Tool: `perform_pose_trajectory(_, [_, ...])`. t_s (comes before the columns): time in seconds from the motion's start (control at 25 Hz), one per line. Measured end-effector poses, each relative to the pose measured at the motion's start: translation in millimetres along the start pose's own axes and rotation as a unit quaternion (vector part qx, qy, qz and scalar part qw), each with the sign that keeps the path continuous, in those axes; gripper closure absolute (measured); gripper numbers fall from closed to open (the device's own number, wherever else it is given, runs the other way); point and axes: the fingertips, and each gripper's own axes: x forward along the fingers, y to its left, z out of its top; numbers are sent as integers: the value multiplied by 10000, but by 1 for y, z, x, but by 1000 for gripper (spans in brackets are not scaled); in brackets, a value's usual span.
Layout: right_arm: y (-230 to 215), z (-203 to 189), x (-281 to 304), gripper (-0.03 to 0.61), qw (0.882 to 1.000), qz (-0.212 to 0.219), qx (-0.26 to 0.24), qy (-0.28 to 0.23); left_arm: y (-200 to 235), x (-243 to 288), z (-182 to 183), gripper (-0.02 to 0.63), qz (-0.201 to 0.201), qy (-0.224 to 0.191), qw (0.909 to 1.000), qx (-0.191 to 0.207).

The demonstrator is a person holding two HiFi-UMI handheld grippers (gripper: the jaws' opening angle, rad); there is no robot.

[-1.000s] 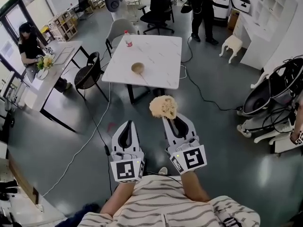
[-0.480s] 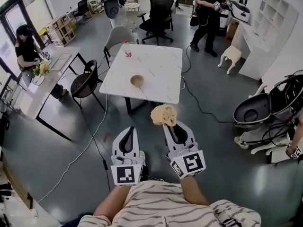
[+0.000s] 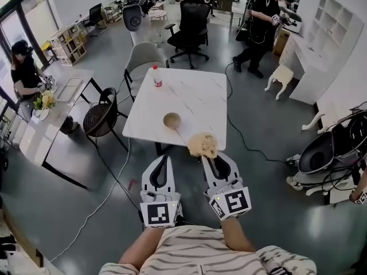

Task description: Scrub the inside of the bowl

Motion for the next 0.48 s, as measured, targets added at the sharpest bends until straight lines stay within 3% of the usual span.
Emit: perform_pose_trajectory(0.48, [4, -12, 135, 505, 9996, -121, -161, 195, 89, 97, -12, 609, -308, -38, 9994, -158])
